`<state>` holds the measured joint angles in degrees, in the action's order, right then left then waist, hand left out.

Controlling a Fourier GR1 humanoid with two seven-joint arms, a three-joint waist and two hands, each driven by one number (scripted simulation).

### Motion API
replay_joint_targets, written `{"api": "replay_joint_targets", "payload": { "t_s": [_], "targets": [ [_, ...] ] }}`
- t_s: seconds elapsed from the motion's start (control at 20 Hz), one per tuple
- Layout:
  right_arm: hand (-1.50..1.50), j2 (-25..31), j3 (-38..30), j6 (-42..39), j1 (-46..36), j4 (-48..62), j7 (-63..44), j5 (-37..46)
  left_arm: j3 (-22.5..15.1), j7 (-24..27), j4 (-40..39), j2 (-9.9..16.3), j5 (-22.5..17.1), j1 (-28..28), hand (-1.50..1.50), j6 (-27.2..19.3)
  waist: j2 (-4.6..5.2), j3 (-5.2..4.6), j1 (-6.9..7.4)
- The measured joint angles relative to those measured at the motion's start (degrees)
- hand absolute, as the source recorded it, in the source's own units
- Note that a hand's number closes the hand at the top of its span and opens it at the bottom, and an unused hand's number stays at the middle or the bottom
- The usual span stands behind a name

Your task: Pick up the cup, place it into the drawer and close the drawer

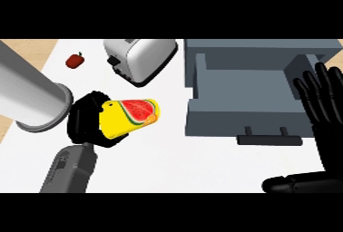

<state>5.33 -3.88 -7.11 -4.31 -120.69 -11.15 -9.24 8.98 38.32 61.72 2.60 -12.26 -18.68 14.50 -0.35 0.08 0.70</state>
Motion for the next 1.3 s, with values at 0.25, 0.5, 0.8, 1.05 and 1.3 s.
{"api": "replay_joint_targets", "payload": {
  "t_s": [0.25,0.5,0.8,1.05,1.3],
  "targets": [
    [-1.5,0.38,-0.66,-0.56,0.07,0.08,0.1,-0.65,-3.85,-9.76,11.72,-1.75,-2.31,-0.6,1.5,-4.68,0.12,-0.03,-0.37],
    [-1.5,0.12,-0.82,-1.14,0.54,1.61,2.08,-0.46,-8.22,-17.93,18.51,-2.28,-3.56,-5.64,1.5,-13.18,0.2,-0.05,-0.69],
    [-1.5,0.09,-0.62,-1.25,0.02,2.46,2.89,0.34,-9.74,-25.02,19.62,-2.27,-1.97,-14.2,1.5,-19.11,0.3,-0.06,-0.94],
    [-1.5,0.8,-1.42,-1.04,-1.62,2.37,1.12,-0.45,-11.0,-28.71,16.12,-2.47,0.24,-22.37,1.5,-24.12,0.35,-0.06,-1.15],
    [-1.5,0.26,-0.86,-1.05,0.07,1.04,1.21,-0.24,-11.32,-28.54,9.48,-2.53,0.61,-28.44,1.5,-25.56,0.39,-0.07,-1.3]
  ]
}}
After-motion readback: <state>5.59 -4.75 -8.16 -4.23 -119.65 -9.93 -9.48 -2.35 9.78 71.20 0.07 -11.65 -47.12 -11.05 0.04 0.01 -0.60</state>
